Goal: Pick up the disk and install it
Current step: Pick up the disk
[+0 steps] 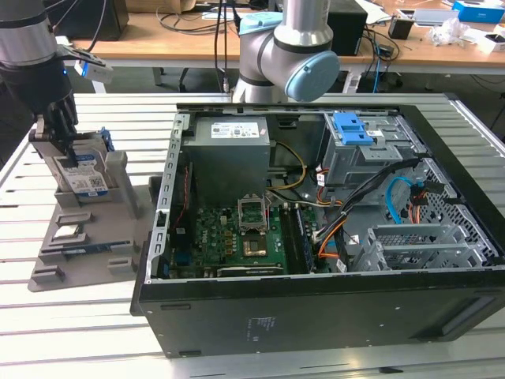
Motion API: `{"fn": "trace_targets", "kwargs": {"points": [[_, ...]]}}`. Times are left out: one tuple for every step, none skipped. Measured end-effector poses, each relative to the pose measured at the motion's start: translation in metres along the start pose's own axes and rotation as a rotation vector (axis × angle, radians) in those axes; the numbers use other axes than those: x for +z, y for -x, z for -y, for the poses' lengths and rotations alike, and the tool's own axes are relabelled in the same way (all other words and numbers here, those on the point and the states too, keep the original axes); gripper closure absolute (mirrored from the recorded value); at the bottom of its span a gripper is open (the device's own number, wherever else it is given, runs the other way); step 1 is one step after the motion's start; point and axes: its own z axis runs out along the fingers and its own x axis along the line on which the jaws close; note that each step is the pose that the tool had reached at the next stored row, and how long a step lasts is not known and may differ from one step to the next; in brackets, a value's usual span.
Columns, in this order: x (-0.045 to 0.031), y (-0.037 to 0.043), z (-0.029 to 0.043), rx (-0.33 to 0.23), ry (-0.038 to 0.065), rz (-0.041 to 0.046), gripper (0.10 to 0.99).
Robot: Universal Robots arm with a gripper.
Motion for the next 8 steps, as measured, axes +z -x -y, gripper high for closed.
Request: {"fn": "trace_targets", "kwargs": {"points": [[0.0, 0.0, 0.0, 0.0, 0.0, 0.0, 0.722], [0.0, 0.0, 0.0, 0.0, 0.0, 0.0, 0.722], [0.0001, 0.0, 0.0, 0.0, 0.0, 0.0, 0.722], [0.0001, 0.0, 0.0, 0.0, 0.0, 0.0, 0.722], [0.0001, 0.0, 0.0, 0.0, 0.0, 0.0, 0.722], [0.0001, 0.0, 0.0, 0.0, 0.0, 0.0, 0.722], [0.0, 0.0, 0.0, 0.0, 0.0, 0.0, 0.722], [-0.0003, 0.0, 0.0, 0.0, 0.0, 0.0001, 0.722]]}}
